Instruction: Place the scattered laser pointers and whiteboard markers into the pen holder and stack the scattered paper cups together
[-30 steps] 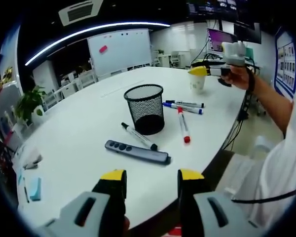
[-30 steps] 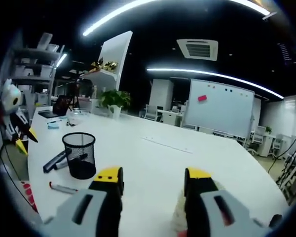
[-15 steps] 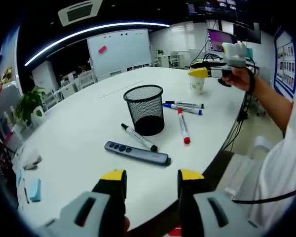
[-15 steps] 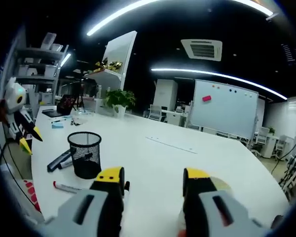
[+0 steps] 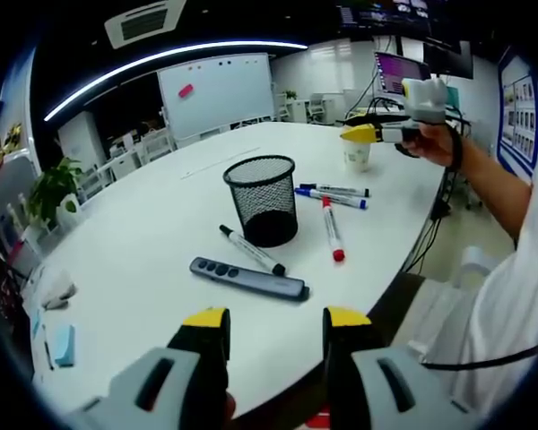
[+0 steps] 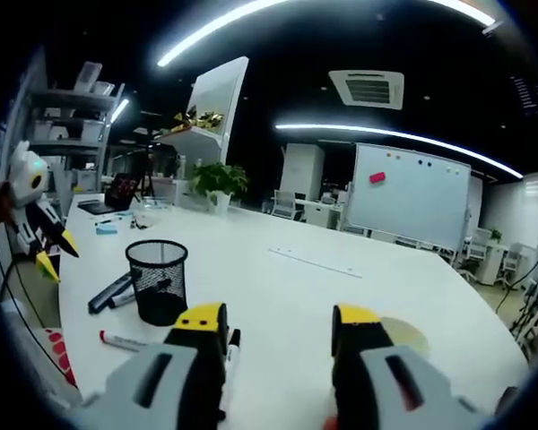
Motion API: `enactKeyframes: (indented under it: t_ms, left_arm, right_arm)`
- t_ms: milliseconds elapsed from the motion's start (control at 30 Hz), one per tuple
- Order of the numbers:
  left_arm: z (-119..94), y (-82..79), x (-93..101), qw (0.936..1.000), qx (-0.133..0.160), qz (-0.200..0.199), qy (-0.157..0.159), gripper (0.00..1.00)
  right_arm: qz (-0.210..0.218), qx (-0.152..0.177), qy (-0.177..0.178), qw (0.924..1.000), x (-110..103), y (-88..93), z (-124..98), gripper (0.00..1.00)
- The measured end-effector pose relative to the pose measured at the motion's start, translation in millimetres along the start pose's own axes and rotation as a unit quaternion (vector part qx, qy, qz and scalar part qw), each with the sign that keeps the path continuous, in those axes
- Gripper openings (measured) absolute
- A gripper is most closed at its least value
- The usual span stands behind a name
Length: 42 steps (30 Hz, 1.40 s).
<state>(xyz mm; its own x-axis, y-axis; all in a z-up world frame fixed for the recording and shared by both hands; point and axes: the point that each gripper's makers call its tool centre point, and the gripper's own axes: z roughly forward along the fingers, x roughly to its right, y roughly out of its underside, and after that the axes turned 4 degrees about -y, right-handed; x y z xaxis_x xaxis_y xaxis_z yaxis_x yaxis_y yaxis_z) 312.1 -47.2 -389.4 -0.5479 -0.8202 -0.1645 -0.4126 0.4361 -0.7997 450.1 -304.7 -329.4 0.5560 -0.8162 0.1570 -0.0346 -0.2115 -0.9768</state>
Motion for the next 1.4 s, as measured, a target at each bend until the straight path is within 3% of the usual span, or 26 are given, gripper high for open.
enactKeyframes:
  t_ms: [600, 1400]
  left_arm:
    - [0.2, 2.3, 0.2, 1.0000, -0.002, -0.001, 0.000, 0.42]
    - [-0.9, 5.0, 0.1, 1.0000, -0.004, -0.004, -0.002, 0.42]
  right_arm:
    - [-0.005, -0.024, -0.005, 0.9997, -2.3, 13.7, 0.9, 0.38]
    - [0.002, -0.028, -0.008, 0.9996, -6.9, 18.5, 3.4, 0.35]
